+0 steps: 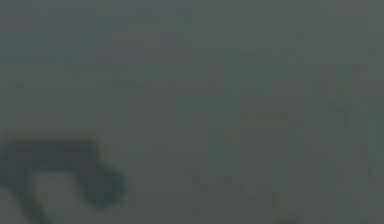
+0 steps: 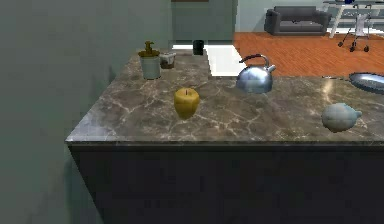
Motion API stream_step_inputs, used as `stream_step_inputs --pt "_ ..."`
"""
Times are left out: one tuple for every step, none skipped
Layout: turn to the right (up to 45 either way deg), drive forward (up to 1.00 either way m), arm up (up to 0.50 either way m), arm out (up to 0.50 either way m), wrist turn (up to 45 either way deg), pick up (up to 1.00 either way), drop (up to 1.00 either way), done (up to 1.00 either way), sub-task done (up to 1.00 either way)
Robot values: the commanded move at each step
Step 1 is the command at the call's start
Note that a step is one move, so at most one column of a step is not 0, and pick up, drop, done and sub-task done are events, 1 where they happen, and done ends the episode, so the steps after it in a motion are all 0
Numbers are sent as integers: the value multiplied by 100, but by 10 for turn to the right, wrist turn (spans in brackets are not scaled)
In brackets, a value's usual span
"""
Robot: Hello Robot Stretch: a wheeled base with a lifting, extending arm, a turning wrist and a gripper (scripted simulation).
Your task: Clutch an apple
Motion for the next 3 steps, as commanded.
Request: stream_step_inputs --pt "0 0 50 0 0 0 0 0 0" --pt "0 0 38 0 0 0 0 0 0" --pt "0 0 0 38 0 0 0 0 0"
